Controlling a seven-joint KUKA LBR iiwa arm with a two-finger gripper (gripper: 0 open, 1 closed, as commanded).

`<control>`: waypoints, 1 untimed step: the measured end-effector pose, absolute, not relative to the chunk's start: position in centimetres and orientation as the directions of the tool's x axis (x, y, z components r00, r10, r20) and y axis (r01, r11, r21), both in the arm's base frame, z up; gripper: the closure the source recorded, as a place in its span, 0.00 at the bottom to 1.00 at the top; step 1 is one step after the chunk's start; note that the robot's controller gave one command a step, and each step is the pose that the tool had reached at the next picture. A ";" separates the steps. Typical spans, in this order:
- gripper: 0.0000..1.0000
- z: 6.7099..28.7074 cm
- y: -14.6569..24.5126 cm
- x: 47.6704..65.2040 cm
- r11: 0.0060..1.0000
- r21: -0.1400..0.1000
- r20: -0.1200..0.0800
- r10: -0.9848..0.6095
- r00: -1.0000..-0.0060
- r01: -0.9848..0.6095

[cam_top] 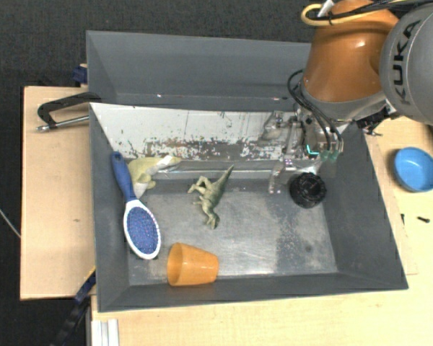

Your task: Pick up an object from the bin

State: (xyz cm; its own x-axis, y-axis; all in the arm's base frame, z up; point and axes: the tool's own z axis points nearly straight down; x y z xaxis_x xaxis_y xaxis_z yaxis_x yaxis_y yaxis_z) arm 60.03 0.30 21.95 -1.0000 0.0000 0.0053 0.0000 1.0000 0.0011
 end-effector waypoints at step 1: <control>0.00 8.5 -7.9 57.9 0.992 0.001 0.007 -0.122 -0.992 -0.122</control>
Offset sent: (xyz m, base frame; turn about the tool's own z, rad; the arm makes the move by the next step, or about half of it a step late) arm -0.0194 -0.0792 -0.1307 -0.1268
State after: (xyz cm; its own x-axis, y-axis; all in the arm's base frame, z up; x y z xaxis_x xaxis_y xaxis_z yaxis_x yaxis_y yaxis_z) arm 57.89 -7.85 8.50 -0.9925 -0.1223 0.0073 -0.1223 0.9925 0.0006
